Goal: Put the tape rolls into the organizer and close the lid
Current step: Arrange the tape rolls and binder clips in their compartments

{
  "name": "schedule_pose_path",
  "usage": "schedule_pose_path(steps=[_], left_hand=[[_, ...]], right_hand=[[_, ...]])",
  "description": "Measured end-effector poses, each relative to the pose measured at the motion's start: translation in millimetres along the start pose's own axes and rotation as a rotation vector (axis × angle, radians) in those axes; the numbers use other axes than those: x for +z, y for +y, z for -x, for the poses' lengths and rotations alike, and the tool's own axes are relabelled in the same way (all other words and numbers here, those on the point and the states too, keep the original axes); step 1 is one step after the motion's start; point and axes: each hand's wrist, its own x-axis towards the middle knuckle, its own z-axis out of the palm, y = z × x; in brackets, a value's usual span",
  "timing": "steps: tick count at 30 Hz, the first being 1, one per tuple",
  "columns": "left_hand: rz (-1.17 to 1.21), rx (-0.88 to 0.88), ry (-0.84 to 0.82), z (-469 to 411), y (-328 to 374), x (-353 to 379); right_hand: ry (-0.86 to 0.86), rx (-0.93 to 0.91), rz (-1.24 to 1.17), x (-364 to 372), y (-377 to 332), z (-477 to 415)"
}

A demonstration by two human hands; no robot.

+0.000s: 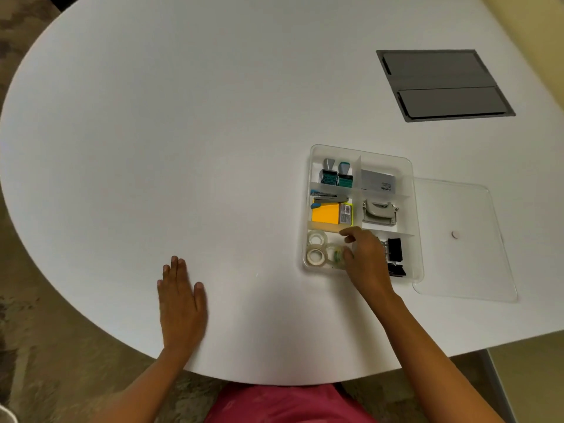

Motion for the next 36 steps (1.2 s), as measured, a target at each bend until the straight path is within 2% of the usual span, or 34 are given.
schedule_pose_path(steps=[3, 6, 8, 13, 17, 20, 22, 26, 30, 36], left_hand=[[0.220, -0.047, 0.035, 0.4, 36.5, -0.2], [0.358, 0.033, 0.080, -0.9, 82.7, -1.7], [0.362, 0.106, 0.067, -2.4, 111.9, -0.9], [0.212, 0.293, -0.008, -7.8, 172.5, 5.8], [-0.031, 0.488, -0.058, -16.1, 205.9, 13.9], [-0.149, 0.572, -0.161, -22.0, 220.1, 24.5], [-0.172, 0.578, -0.239, -25.1, 223.0, 32.9], [-0.212, 0.587, -0.242, -29.0, 222.8, 37.6], [-0.244, 0.627, -0.167, -29.7, 223.9, 42.6], [-0.234, 0.595, -0.182, -36.6, 229.6, 48.6]], right_hand=[[0.171, -0.028, -0.077, -10.5, 1.5, 5.0], [0.308, -0.009, -0.142, -19.1, 3.9, 5.9], [0.359, 0.021, -0.126, -21.7, 7.4, 4.2], [0.241, 0.108, 0.054, -14.1, 16.7, -5.6], [0.114, 0.081, 0.206, -5.6, 21.1, -16.4], [0.079, 0.039, 0.290, 1.4, 23.5, -22.5], [0.040, 0.046, 0.380, 6.1, 24.6, -26.3], [-0.028, 0.078, 0.513, 12.7, 25.3, -31.8], [-0.022, 0.088, 0.534, 17.2, 27.7, -31.9], [0.080, 0.112, 0.447, 7.5, 27.8, -28.8]])
